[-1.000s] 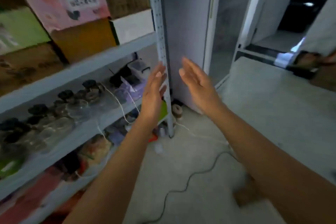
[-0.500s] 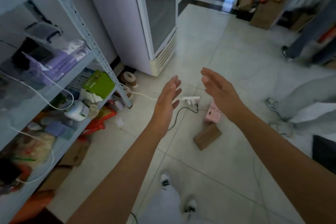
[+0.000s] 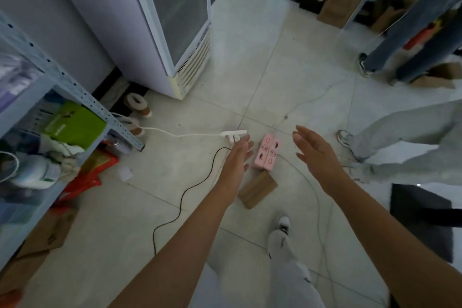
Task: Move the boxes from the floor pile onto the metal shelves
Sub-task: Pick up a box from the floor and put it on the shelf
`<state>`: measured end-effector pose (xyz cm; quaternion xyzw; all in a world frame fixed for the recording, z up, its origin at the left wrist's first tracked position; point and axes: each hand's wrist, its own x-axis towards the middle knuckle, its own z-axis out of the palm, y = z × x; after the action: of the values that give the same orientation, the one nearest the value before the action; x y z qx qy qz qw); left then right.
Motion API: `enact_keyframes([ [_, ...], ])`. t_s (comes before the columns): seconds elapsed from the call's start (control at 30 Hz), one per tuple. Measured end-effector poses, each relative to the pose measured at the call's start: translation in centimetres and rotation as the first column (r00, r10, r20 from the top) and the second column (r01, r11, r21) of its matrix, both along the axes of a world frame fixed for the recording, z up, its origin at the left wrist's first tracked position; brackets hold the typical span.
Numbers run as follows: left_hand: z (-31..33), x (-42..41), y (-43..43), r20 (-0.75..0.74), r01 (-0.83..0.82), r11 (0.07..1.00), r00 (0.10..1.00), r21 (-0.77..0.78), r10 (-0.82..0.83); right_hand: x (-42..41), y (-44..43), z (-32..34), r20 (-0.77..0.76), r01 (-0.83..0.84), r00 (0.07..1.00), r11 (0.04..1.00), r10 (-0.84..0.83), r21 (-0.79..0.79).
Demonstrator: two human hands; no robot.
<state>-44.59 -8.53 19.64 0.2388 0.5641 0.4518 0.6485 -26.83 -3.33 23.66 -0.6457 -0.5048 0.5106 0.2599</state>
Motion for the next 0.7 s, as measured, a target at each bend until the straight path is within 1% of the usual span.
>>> enact_keyframes([
  [0.07,-4.6,1.3,1.8,-0.018,-0.033,0.996,0.999,-0.083,0.032,0.9,2.6,-4.5,0.025,-0.016,1.0,0.998,0.018,-0.068],
  [0.17,-13.3,3.5,4.3,-0.017,-0.11,0.964,0.994,-0.244,0.11,2.2,6.5,-13.7,0.032,-0.026,0.999,0.98,0.033,-0.199],
  [0.27,-24.1,5.6,5.7,-0.049,-0.18,0.911,0.983,-0.371,0.174,3.7,9.2,-24.2,0.01,0.004,1.0,0.953,-0.001,-0.302],
  [0.33,-31.5,7.1,5.6,-0.091,-0.204,0.877,0.979,-0.435,0.182,5.0,10.1,-31.8,0.05,0.002,0.999,0.936,0.016,-0.352],
  [0.43,-42.4,8.6,4.3,-0.168,-0.267,0.833,0.963,-0.485,0.211,7.0,11.1,-43.6,0.155,-0.029,0.983,0.911,0.101,-0.411],
  [0.5,-49.2,9.6,3.3,-0.196,-0.294,0.799,0.955,-0.524,0.223,7.9,11.1,-50.5,0.216,-0.086,0.956,0.898,0.196,-0.432],
  [0.6,-57.7,11.0,1.5,-0.223,-0.308,0.776,0.95,-0.55,0.219,8.1,10.8,-58.4,0.267,-0.171,0.91,0.875,0.316,-0.452],
  [0.7,-63.9,12.3,0.0,-0.246,-0.34,0.741,0.939,-0.579,0.239,9.1,10.8,-64.8,0.34,-0.231,0.853,0.87,0.396,-0.435],
])
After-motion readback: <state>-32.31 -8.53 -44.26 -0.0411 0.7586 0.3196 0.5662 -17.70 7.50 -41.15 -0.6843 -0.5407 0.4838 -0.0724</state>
